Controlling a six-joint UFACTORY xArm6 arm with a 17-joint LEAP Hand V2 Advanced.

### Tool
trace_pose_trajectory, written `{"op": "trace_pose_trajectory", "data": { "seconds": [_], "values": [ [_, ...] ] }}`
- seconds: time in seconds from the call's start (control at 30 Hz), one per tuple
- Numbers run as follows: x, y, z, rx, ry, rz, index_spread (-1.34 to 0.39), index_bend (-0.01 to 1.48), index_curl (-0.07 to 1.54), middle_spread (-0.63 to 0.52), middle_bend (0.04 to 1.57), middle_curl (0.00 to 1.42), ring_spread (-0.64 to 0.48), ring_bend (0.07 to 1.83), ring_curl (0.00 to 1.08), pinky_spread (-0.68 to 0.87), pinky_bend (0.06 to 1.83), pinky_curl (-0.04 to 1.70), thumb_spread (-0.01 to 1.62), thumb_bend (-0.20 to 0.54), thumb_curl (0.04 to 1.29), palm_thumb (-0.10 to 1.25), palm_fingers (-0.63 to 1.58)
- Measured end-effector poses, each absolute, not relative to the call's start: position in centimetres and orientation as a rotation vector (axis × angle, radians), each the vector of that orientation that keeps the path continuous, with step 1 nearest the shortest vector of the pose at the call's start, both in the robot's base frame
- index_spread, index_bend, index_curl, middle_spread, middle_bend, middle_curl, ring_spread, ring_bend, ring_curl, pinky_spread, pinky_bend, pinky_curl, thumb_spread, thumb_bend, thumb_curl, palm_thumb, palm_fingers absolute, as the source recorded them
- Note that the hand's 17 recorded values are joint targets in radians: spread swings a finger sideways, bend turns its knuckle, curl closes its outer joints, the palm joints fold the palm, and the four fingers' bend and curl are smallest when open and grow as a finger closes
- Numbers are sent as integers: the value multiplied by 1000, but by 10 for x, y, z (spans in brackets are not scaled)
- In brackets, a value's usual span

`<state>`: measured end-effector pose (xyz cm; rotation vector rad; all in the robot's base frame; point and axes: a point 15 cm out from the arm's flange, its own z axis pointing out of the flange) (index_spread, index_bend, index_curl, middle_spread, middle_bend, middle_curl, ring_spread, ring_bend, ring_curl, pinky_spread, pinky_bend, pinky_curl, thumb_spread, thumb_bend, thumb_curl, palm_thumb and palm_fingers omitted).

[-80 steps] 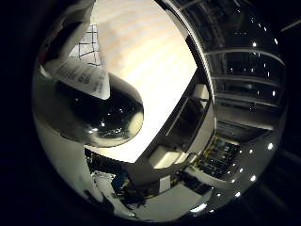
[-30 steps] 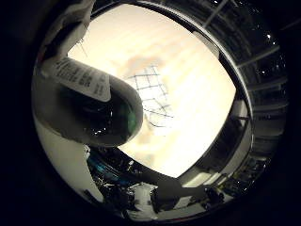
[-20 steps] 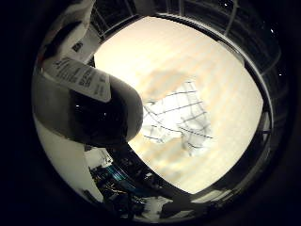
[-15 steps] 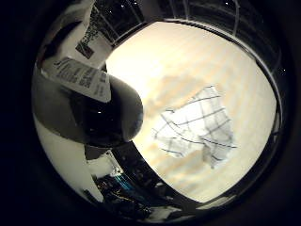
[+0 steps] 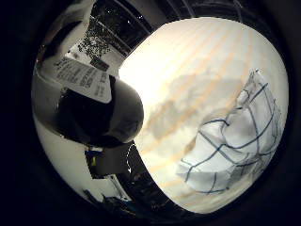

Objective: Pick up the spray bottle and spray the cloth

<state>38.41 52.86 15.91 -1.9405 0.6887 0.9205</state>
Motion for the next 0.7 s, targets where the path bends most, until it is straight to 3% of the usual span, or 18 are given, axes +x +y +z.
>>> {"op": "trace_pose_trajectory", "data": {
  "seconds": [0.7],
  "values": [
    [357,552,84,-1999,707,1014,-212,1082,815,-58,1373,584,-145,1482,586,-203,984,1344,860,-16,800,1025,1191]
  ]
}}
